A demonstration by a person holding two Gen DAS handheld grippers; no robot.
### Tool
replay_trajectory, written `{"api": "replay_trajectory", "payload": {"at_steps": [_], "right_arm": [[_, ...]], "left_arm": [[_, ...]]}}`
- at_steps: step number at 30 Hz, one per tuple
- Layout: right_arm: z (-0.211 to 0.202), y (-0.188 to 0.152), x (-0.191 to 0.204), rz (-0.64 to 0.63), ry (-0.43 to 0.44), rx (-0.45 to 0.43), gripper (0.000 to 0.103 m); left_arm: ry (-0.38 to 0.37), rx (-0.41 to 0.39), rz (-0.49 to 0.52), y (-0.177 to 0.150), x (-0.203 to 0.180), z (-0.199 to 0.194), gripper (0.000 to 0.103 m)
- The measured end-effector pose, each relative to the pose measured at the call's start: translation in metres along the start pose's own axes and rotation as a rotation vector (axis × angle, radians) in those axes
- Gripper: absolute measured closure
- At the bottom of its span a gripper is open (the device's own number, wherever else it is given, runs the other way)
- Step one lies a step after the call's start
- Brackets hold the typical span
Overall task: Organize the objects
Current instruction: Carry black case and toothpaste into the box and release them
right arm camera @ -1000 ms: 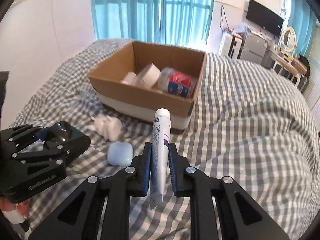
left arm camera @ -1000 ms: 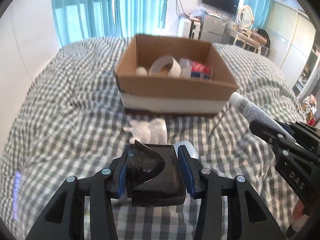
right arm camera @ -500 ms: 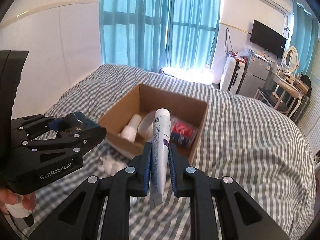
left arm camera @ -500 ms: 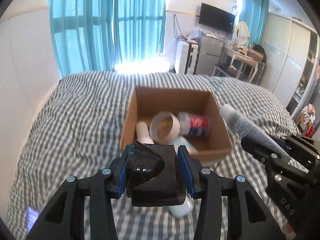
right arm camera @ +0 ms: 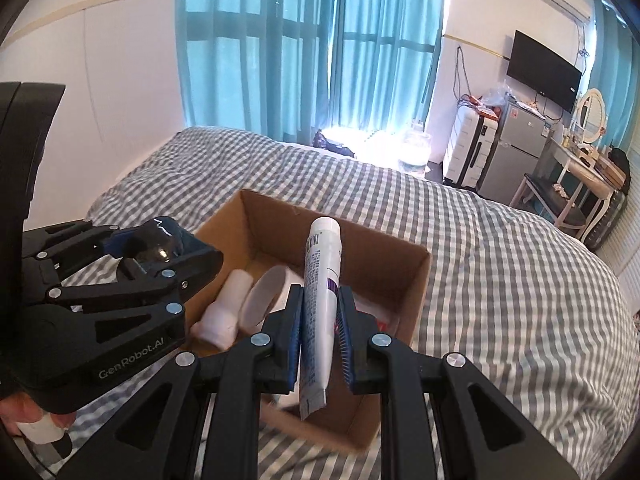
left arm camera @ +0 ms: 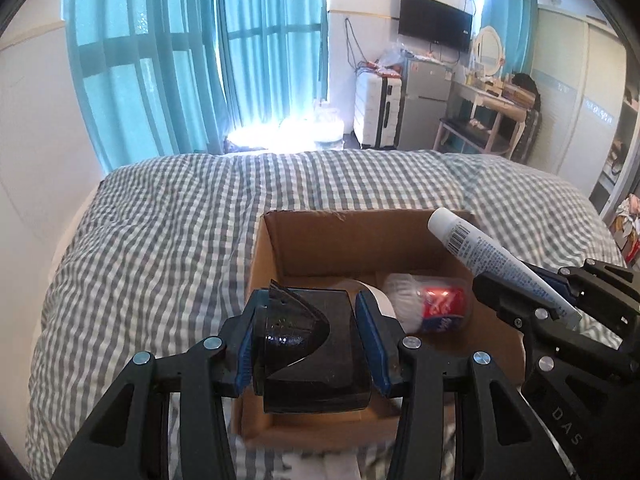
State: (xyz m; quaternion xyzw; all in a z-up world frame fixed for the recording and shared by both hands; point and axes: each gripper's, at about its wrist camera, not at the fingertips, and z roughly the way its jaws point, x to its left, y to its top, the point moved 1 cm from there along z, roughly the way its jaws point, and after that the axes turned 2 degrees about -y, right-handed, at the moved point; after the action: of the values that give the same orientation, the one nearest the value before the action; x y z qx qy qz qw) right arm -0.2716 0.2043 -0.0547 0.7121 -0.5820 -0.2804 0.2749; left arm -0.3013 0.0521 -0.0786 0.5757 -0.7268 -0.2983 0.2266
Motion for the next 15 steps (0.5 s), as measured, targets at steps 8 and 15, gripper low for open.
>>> {"api": "replay_trajectory", "payload": {"at_steps": [8, 15], "right_arm": [[0.039, -0.007, -0.014, 0.037, 0.027, 0.036, 0.087], [0.042, -0.014, -0.029, 0.095, 0.076, 0.046, 0.086]], "left_arm": [[-0.032, 0.008, 0.066, -0.008, -0.007, 0.035, 0.056], [-0.047, 0.017, 0.071, -0.018, -0.01, 0.047, 0.056]]}}
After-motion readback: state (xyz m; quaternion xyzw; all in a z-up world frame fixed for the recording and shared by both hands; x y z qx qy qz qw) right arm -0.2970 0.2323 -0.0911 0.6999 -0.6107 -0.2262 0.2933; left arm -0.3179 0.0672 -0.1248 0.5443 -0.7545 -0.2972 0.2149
